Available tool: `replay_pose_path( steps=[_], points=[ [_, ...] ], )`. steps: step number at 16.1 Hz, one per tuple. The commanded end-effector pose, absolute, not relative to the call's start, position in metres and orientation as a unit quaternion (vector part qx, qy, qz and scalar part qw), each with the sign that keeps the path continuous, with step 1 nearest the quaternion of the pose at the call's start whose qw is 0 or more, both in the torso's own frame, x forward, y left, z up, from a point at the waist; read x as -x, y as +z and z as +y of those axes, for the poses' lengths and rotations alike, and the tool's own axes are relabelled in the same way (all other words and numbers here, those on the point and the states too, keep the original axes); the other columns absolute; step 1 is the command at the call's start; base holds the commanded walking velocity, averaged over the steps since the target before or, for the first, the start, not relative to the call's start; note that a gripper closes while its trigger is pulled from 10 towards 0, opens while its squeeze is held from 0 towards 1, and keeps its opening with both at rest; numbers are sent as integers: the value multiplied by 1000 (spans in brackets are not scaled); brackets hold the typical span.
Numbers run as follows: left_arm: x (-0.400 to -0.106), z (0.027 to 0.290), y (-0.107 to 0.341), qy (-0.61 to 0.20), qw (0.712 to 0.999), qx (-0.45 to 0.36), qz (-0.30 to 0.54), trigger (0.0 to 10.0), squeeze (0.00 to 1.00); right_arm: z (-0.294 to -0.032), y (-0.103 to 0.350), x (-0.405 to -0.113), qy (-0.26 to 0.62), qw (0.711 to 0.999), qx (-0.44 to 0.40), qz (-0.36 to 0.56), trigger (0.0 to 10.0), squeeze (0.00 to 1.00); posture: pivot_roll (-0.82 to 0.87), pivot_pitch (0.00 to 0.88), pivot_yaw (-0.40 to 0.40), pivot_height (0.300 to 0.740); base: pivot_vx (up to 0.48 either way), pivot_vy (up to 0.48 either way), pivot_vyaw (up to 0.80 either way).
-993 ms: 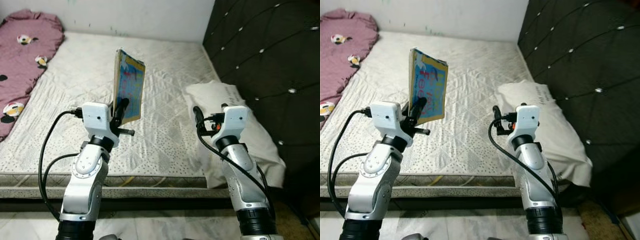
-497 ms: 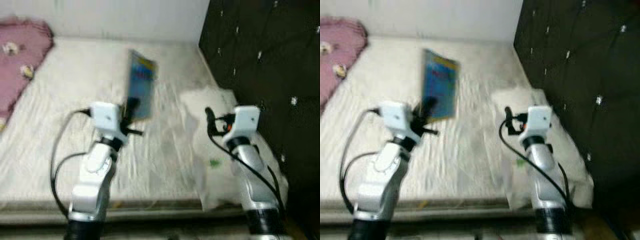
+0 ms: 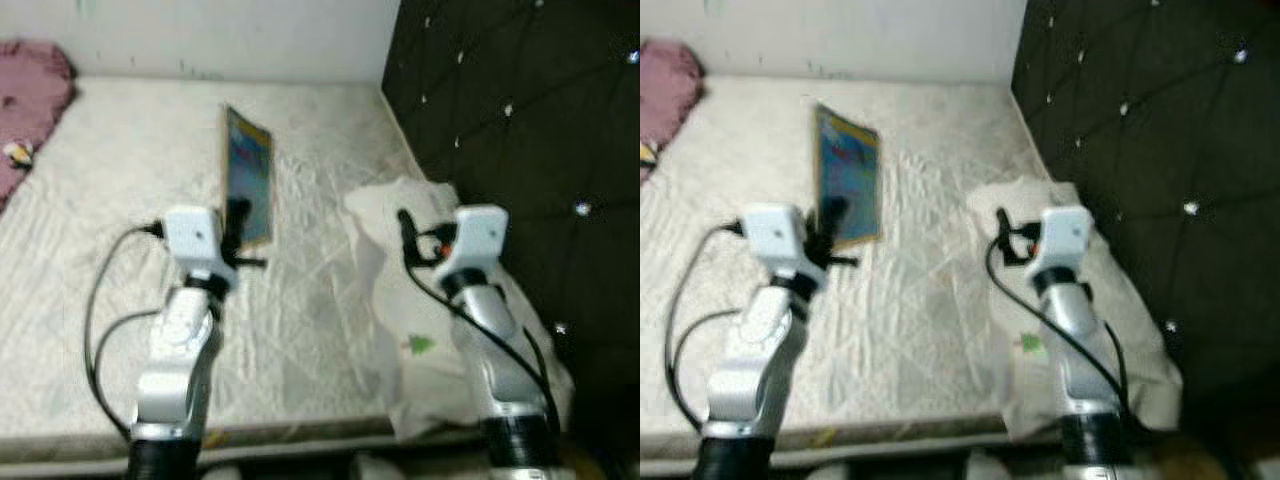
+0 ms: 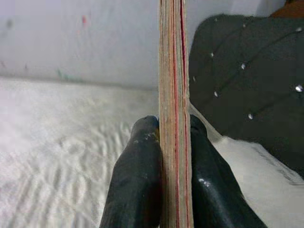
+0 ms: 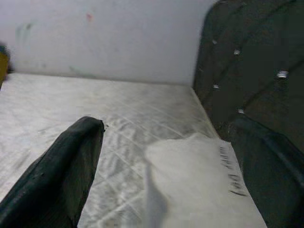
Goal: Clean up the room
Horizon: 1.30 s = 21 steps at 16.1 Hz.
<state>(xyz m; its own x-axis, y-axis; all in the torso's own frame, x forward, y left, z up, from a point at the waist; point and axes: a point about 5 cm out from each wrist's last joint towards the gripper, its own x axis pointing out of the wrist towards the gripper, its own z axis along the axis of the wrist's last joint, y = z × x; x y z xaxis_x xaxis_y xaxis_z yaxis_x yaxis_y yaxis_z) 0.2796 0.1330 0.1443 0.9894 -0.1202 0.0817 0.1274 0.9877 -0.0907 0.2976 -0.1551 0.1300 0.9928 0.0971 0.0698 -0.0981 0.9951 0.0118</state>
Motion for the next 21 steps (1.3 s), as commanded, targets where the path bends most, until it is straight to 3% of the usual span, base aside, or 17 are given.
replay_pose_path(
  steps=[1,2,4,8,18,21],
  points=[
    [-282,151,142,9,999,30,-21,10000,0,-152,133,-297,56,998,-9,-39,10000,0,-20,2,-77,740,0,0,0],
    [-283,156,135,38,998,55,10,10000,0,-152,133,-296,57,998,-11,-39,10000,0,-20,3,-77,740,0,0,0],
    [-277,155,126,-23,984,174,27,10000,0,-151,131,-294,60,998,-12,-34,10000,0,-16,17,-84,726,0,0,0],
    [-274,155,124,-31,994,99,39,10000,0,-149,131,-293,67,997,-10,-34,10000,0,-8,50,-88,682,0,0,0],
    [-257,142,108,-99,977,145,124,10000,0,-148,127,-284,81,996,-4,-20,10000,0,-19,65,-101,677,0,0,0],
    [-258,142,108,-100,975,153,124,10000,0,-149,125,-282,81,997,-3,-16,10000,0,-20,55,-99,643,0,0,0]
  ],
)
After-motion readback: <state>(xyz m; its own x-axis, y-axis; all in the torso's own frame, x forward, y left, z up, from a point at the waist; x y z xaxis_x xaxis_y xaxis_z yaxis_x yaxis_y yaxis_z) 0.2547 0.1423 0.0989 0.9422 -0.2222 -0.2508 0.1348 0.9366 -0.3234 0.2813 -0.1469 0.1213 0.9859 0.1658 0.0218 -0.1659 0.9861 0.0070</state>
